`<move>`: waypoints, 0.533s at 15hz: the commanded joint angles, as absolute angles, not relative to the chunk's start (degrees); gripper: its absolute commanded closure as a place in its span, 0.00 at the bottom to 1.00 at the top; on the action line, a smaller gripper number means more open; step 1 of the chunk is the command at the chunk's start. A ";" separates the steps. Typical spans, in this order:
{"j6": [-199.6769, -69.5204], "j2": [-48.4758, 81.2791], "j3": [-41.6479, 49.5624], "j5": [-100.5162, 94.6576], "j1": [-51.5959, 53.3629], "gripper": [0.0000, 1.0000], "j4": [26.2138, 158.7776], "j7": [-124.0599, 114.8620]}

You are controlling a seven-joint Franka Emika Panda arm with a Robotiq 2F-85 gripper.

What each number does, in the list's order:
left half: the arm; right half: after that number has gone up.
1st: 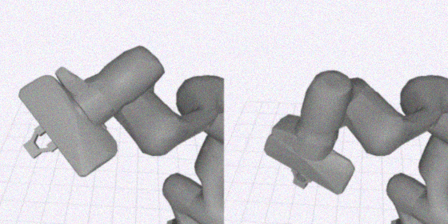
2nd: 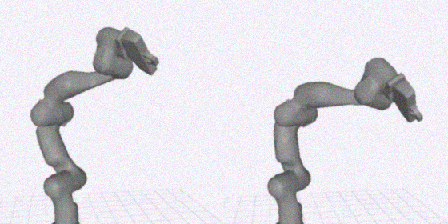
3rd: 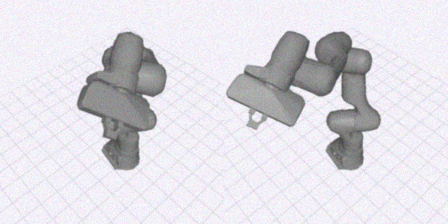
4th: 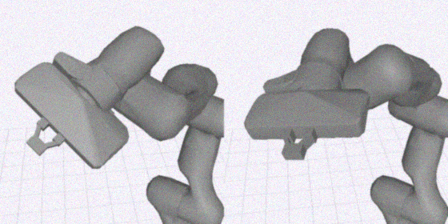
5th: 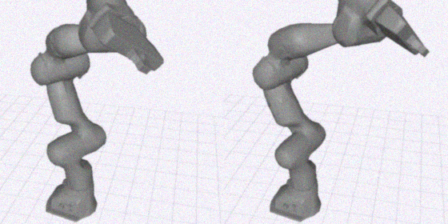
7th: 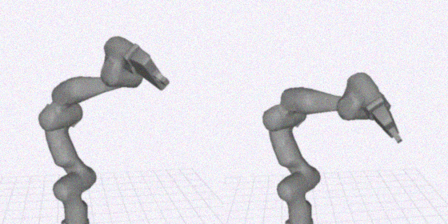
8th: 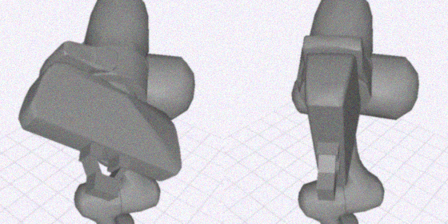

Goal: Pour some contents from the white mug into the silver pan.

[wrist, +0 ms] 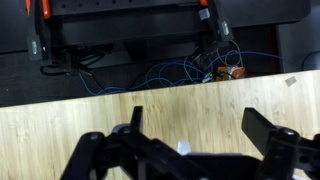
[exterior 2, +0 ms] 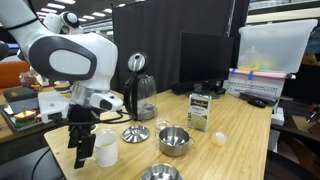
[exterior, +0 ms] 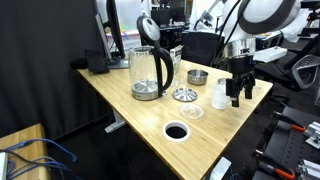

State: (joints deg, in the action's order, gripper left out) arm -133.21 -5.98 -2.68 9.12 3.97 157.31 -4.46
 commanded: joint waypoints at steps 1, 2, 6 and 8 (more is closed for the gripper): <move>-134.70 -2.74 -2.74 8.66 3.68 0.00 155.50 -3.42; -134.82 -2.20 -2.77 8.82 3.74 0.01 155.15 -3.29; -135.65 0.13 -2.52 8.20 3.37 0.35 153.32 -4.01; -135.77 0.98 -2.31 8.39 3.15 0.42 152.19 -3.76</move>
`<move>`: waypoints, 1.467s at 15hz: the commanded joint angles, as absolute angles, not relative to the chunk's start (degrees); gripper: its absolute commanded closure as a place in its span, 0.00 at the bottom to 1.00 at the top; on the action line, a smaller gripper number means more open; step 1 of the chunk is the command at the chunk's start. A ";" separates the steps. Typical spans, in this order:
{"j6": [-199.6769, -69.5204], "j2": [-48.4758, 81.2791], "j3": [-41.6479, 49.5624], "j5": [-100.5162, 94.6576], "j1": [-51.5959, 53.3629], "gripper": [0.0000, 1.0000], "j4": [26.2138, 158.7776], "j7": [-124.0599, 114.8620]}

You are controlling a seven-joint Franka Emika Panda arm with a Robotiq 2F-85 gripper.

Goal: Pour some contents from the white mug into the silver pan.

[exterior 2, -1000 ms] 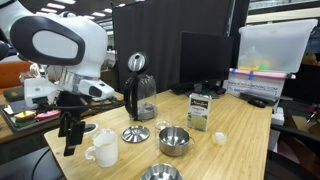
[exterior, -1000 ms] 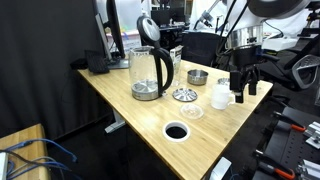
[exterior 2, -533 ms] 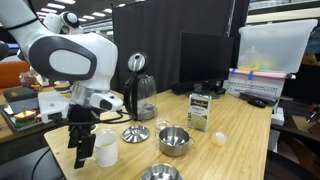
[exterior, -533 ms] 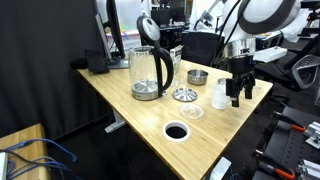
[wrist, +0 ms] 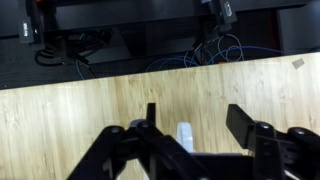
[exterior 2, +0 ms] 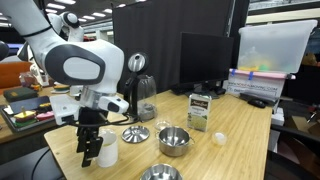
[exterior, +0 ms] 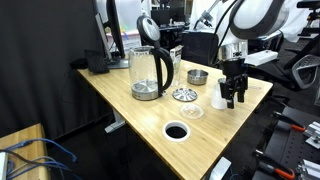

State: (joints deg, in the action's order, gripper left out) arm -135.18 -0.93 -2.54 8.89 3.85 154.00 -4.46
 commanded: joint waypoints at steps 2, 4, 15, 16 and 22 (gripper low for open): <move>-135.97 1.52 -2.18 8.64 3.12 0.65 151.43 -3.73; -136.14 1.97 -2.19 8.76 3.18 0.78 151.07 -3.76; -134.51 0.56 -2.44 9.40 3.42 0.98 151.11 -6.36; -133.93 0.18 -2.47 8.64 3.50 0.98 150.97 -7.40; -130.44 -5.97 -3.70 4.93 3.82 0.98 150.85 -25.71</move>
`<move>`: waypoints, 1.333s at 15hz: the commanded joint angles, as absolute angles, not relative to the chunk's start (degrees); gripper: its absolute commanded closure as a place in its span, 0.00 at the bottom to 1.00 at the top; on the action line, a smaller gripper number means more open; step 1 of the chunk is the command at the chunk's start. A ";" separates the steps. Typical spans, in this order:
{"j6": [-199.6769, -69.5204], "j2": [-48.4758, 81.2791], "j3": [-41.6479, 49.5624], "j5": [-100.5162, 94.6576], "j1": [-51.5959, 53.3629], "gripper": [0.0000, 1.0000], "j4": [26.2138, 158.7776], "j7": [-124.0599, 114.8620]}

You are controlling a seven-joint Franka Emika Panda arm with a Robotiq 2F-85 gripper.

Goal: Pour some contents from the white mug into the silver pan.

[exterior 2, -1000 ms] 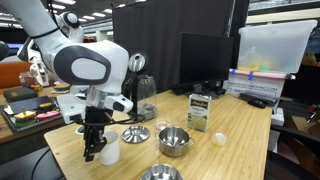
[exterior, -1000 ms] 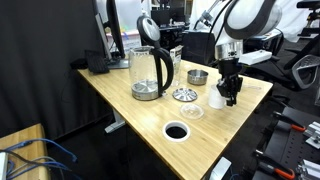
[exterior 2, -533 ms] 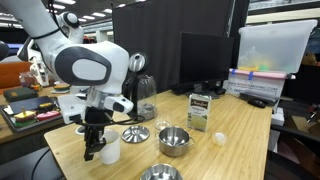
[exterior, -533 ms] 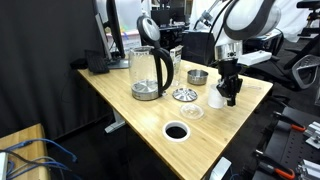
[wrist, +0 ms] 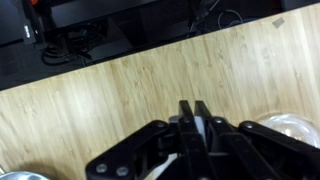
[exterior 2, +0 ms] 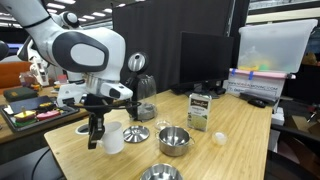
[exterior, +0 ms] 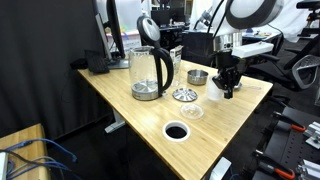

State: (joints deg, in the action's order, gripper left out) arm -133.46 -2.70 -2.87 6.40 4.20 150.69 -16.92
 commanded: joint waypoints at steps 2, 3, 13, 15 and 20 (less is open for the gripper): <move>-127.25 -7.31 -4.41 5.26 3.58 0.98 150.40 -32.77; -125.44 -7.59 -4.68 6.13 3.54 0.98 150.09 -35.18; -124.75 -7.81 -4.75 11.66 3.64 0.91 150.31 -39.41; -124.75 -7.81 -4.75 11.67 3.64 0.91 150.31 -39.42; -123.72 -7.46 -3.25 14.61 2.34 0.98 149.53 -41.11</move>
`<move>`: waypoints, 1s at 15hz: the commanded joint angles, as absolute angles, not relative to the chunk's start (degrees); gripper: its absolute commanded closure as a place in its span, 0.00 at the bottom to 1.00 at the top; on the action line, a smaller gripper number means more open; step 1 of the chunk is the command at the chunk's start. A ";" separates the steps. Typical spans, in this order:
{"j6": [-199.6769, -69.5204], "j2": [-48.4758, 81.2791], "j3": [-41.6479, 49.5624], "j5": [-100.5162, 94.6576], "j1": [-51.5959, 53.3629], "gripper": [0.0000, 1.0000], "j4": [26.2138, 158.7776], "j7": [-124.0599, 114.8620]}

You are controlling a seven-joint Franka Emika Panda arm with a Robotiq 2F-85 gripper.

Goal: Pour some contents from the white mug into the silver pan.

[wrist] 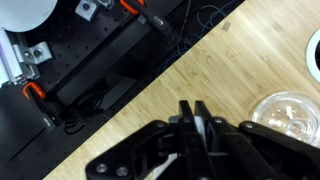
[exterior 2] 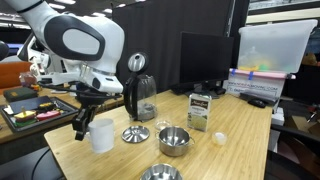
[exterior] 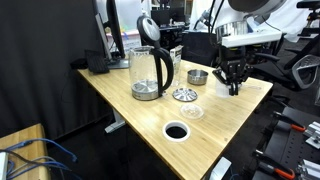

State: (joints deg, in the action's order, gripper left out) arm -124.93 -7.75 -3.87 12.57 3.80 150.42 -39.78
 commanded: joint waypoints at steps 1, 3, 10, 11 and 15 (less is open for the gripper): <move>-123.78 -7.45 -2.72 15.19 1.74 0.98 149.54 -42.33; -122.90 -7.36 -1.53 16.79 0.56 0.98 149.51 -44.37; -124.77 -7.36 -1.12 16.33 -0.02 0.91 150.32 -45.68; -124.77 -7.36 -1.12 16.34 -0.03 0.91 150.32 -45.74; -124.77 -7.36 -1.12 16.34 -0.03 0.91 150.32 -45.76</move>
State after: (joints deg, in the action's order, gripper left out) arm -124.85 -7.37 -0.75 16.30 0.36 150.38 -45.81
